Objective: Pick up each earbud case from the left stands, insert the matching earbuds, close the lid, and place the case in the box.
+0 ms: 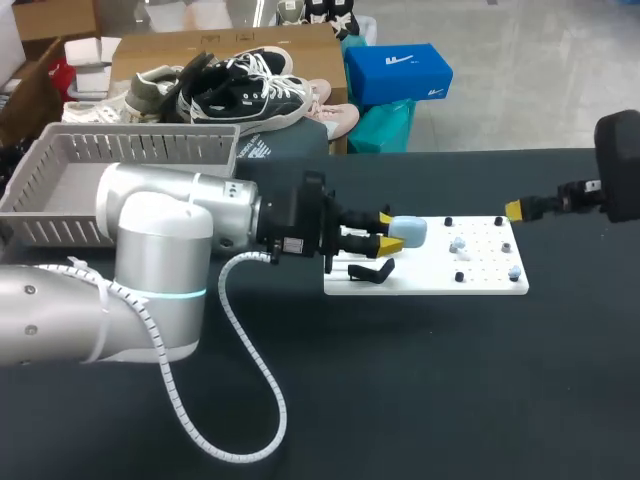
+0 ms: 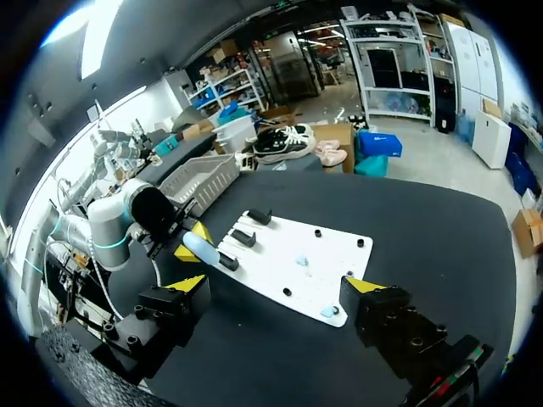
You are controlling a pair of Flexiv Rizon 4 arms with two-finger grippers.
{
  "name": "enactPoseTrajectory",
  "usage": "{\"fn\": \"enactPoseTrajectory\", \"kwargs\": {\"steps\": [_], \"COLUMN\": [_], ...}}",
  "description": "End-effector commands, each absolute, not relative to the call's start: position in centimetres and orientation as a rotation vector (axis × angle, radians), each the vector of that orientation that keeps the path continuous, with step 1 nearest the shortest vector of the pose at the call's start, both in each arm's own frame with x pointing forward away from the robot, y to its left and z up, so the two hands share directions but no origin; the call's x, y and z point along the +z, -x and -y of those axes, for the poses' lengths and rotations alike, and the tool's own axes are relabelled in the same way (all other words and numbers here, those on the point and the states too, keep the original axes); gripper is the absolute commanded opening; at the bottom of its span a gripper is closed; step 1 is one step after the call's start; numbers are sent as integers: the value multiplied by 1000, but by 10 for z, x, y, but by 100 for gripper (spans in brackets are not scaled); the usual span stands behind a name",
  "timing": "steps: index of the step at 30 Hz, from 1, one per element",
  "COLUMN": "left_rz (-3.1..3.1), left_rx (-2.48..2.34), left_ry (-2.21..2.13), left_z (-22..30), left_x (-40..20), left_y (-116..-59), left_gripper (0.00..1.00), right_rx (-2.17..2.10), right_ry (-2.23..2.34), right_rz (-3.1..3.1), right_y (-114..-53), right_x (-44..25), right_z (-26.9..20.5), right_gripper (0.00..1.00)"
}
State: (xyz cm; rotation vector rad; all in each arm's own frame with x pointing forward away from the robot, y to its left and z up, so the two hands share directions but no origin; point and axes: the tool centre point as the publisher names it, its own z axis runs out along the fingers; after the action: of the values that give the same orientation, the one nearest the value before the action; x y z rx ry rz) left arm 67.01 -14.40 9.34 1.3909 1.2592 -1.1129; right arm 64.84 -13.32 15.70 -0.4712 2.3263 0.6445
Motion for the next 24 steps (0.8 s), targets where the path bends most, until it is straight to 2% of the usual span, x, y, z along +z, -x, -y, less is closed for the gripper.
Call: {"fn": "enactPoseTrajectory", "kwargs": {"steps": [1,12,24], "left_rz": [-1249,-1214,-1214], "left_rx": [-1101,-1099,-1099], "left_ry": [-1378,-1408,-1408], "left_z": [146,151,151], "left_x": [91,86,86], "left_y": [-666,-668,-668], "left_gripper": [0,0,0], "right_rx": [635,647,728], "right_ry": [488,587,652], "right_rz": [-2342,-2409,-2439], "right_y": [-630,-605,-609], "right_x": [161,148,131], "right_z": [122,93,46], "right_gripper": [100,100,100]}}
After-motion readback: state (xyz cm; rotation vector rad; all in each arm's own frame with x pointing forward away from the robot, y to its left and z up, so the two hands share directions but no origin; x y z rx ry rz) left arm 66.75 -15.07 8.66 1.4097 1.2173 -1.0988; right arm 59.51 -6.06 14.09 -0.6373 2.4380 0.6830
